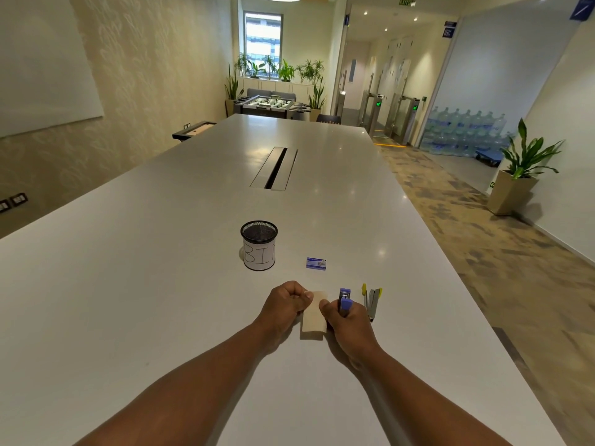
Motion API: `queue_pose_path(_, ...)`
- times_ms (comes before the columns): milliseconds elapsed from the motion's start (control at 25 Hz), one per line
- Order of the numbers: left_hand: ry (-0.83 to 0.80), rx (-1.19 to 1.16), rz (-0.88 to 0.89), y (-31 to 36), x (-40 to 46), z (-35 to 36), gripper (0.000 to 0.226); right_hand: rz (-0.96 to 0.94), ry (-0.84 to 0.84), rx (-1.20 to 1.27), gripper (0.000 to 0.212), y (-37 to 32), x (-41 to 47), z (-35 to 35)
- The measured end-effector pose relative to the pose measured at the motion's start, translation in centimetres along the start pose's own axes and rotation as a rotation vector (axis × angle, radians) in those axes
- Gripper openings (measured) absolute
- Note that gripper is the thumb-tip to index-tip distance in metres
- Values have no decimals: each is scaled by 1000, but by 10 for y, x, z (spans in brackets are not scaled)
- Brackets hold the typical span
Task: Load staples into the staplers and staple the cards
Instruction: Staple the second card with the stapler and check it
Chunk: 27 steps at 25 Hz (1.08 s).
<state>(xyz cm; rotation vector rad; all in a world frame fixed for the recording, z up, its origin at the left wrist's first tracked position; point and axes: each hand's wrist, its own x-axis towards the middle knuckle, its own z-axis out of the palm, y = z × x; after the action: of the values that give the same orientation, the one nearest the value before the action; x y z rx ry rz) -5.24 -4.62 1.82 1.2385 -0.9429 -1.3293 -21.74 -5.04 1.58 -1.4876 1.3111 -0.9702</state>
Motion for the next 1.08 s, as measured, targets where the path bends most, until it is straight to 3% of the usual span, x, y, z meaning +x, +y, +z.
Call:
queue_pose_path(120, 30, -10, 1, 1, 0, 1, 17, 13, -62, 85, 23, 4, -1, -5)
queue_pose_path(320, 44, 4, 4, 0, 0, 1, 14, -13, -65, -83, 31, 3, 1, -3)
queue_pose_path(600, 104, -52, 17, -5, 7, -4, 19, -61, -152, -30, 24, -1, -5, -9)
queue_pose_path(760, 118, -72, 18, -7, 10, -6, 20, -79, -133, -48, 31, -4, -7, -7)
queue_pose_path(960, 91, -63, 35, -10, 11, -9, 18, -69, -72, -69, 23, 0, -6, -5)
queue_pose_path(1080, 51, -91, 29, -11, 11, -14, 13, -42, -29, 35, 25, 4, -4, -5)
